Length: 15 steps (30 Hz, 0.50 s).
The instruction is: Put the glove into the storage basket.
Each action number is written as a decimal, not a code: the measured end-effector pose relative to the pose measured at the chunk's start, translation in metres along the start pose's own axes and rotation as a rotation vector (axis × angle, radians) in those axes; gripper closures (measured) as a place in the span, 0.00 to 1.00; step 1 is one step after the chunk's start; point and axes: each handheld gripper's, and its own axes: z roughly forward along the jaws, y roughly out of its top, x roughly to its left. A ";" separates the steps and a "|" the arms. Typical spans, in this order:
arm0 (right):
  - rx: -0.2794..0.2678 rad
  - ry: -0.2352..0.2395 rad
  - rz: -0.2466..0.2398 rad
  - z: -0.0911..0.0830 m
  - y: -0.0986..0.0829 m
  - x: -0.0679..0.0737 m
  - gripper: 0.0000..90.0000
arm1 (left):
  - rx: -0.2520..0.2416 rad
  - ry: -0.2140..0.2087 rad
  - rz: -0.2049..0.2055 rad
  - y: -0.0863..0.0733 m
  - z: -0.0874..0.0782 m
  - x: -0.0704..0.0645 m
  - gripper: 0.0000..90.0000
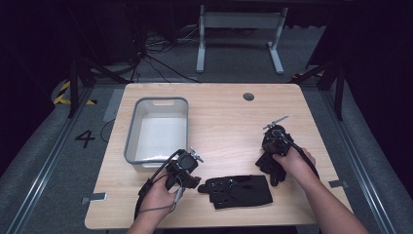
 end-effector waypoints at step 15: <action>-0.088 0.060 0.021 -0.040 -0.009 -0.011 0.93 | 0.002 -0.014 0.021 0.008 0.004 -0.001 0.64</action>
